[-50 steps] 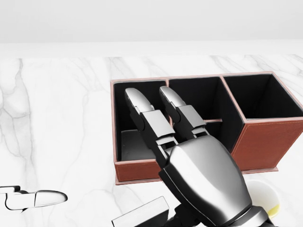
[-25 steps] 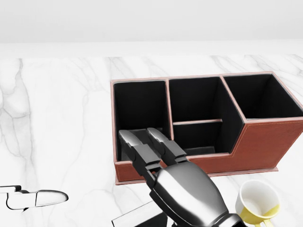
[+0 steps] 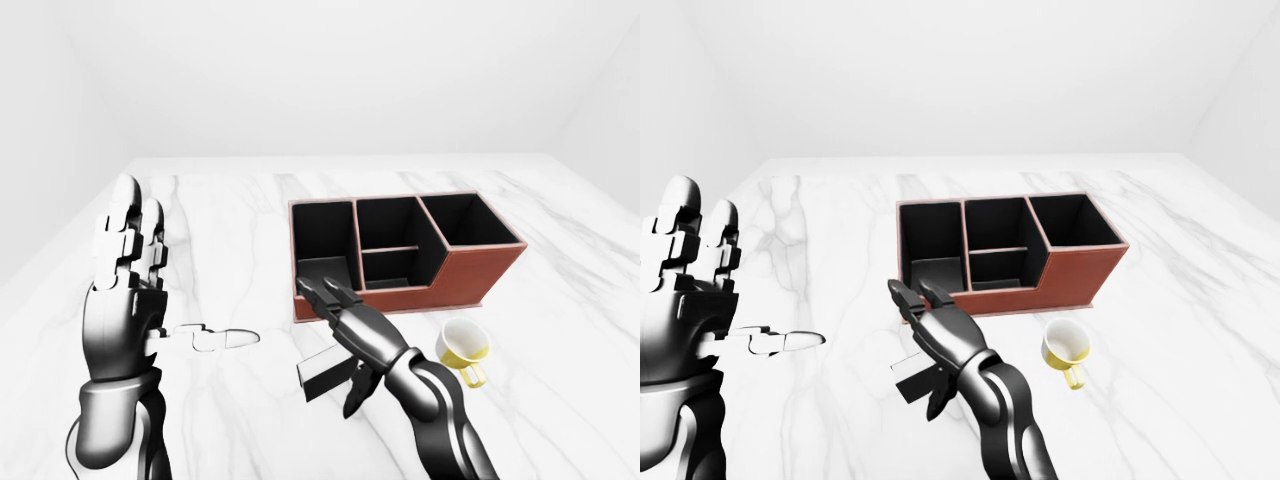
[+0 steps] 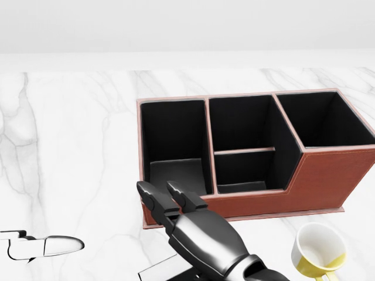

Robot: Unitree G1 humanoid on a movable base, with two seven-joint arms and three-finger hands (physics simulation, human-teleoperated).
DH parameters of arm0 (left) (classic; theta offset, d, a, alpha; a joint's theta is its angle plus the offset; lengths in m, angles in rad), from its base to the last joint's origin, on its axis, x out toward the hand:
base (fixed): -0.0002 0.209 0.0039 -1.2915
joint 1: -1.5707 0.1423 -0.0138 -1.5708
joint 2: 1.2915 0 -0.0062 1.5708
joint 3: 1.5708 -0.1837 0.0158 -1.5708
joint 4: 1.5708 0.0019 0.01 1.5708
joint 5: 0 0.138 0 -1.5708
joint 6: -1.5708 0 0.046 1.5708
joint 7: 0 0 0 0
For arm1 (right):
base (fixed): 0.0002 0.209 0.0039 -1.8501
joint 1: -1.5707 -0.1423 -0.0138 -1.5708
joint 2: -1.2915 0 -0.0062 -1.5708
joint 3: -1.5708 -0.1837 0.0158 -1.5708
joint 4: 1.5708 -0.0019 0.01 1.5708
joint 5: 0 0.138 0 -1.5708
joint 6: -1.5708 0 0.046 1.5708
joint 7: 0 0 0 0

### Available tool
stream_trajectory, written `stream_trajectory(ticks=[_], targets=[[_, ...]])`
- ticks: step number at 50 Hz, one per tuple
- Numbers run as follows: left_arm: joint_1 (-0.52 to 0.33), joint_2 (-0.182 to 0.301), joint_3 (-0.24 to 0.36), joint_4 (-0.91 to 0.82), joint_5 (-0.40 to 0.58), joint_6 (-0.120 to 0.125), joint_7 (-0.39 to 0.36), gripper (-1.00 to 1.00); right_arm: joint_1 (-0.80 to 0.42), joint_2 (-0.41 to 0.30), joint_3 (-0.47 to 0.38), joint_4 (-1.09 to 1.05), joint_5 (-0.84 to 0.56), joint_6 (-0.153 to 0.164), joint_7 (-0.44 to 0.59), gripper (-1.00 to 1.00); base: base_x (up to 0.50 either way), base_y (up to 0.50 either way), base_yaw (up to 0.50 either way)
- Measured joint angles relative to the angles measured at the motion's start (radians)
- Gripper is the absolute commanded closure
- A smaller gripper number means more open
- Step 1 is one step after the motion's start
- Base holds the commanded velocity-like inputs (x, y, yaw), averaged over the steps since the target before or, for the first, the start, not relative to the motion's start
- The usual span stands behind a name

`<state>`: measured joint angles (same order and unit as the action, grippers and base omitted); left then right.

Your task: Pick up the book and place it in the caddy.

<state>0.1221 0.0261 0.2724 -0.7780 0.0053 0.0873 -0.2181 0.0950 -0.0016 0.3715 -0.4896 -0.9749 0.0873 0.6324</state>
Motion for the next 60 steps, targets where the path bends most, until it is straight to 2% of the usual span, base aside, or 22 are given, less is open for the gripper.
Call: stream_trajectory(ticks=[41, 60], targets=[[0.0, 0.0, -0.001, -0.001, -0.001, 0.0, 0.0, -1.0, -0.028, 0.013, 0.001, 0.2, 0.017, 0.0, -0.104, -1.0, 0.0, 0.0, 0.0], [0.001, 0.0, 0.0, 0.001, -0.001, 0.0, -0.001, -1.0, -0.018, 0.006, 0.012, 0.227, -0.029, 0.0, -0.129, -1.0, 0.0, 0.0, 0.0]])
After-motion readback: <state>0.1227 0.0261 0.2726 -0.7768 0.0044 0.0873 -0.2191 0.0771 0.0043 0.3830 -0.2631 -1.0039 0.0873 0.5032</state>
